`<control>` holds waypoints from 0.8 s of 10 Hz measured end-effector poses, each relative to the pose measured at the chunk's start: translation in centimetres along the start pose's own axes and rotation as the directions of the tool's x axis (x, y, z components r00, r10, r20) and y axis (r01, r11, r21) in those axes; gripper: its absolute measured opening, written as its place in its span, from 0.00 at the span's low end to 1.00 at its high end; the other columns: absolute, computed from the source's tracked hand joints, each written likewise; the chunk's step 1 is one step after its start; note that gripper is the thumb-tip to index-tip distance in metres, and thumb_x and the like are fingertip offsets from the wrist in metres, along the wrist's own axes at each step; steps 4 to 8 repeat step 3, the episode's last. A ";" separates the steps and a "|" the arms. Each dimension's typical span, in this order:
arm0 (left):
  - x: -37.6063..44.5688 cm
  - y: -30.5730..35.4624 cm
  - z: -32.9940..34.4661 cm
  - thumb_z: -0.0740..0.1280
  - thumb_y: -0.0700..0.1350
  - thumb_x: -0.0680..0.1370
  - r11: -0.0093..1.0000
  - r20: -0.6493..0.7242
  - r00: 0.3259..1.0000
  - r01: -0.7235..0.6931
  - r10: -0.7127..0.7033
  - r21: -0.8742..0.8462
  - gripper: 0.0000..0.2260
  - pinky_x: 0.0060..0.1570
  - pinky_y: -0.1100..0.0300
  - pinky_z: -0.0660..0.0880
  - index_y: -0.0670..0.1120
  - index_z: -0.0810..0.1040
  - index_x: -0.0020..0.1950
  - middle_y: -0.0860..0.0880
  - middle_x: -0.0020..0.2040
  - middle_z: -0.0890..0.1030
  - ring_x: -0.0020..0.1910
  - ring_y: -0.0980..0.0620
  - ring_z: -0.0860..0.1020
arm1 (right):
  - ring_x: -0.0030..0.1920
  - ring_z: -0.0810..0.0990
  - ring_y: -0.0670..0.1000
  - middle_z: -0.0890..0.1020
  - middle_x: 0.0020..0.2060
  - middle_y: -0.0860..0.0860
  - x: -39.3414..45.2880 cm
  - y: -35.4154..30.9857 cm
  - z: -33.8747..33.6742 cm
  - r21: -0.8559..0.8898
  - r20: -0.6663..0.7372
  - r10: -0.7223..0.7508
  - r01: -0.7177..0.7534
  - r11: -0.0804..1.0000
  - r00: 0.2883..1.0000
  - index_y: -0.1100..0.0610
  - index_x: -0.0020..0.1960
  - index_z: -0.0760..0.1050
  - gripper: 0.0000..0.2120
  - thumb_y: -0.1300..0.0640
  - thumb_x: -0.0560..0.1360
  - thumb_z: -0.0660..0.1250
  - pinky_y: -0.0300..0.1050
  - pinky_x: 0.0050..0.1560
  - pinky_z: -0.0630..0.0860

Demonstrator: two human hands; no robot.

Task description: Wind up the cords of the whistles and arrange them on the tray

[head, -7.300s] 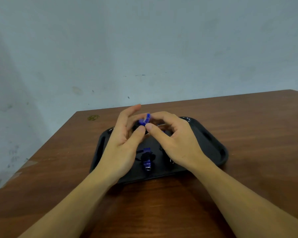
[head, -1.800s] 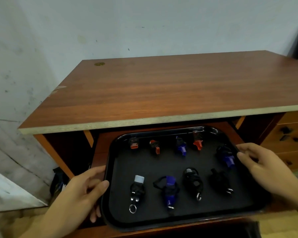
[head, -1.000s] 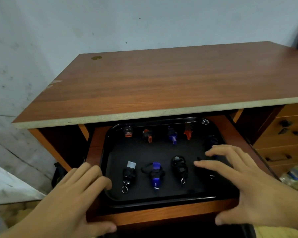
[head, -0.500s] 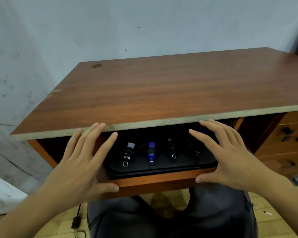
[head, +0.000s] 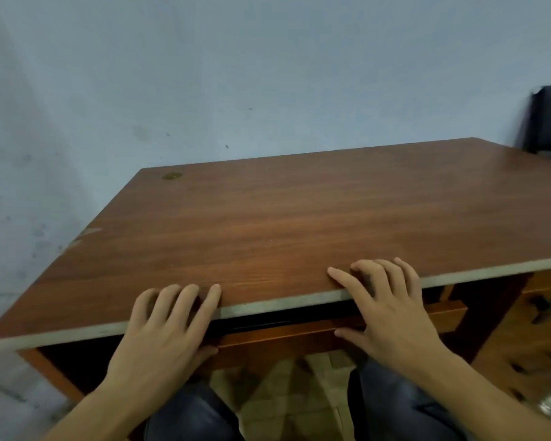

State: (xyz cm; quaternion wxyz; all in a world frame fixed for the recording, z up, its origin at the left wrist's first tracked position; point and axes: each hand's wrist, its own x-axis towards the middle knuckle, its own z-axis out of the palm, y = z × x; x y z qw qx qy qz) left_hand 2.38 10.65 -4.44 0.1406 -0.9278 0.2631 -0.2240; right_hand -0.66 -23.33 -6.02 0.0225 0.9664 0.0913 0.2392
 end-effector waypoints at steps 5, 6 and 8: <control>2.1 -0.7 -0.3 0.60 0.69 0.73 0.993 0.021 0.999 -0.046 0.048 -0.106 0.32 0.48 0.45 0.72 0.49 0.72 0.69 0.46 0.56 0.74 0.52 0.42 0.73 | 0.61 0.70 0.55 0.70 0.59 0.48 1.6 -0.4 -0.4 0.095 0.001 0.015 -0.015 0.995 1.000 0.42 0.67 0.69 0.38 0.27 0.63 0.70 0.57 0.62 0.69; 2.1 -0.7 -0.3 0.60 0.69 0.73 0.993 0.021 0.999 -0.046 0.048 -0.106 0.32 0.48 0.45 0.72 0.49 0.72 0.69 0.46 0.56 0.74 0.52 0.42 0.73 | 0.61 0.70 0.55 0.70 0.59 0.48 1.6 -0.4 -0.4 0.095 0.001 0.015 -0.015 0.995 1.000 0.42 0.67 0.69 0.38 0.27 0.63 0.70 0.57 0.62 0.69; 2.1 -0.7 -0.3 0.60 0.69 0.73 0.993 0.021 0.999 -0.046 0.048 -0.106 0.32 0.48 0.45 0.72 0.49 0.72 0.69 0.46 0.56 0.74 0.52 0.42 0.73 | 0.61 0.70 0.55 0.70 0.59 0.48 1.6 -0.4 -0.4 0.095 0.001 0.015 -0.015 0.995 1.000 0.42 0.67 0.69 0.38 0.27 0.63 0.70 0.57 0.62 0.69</control>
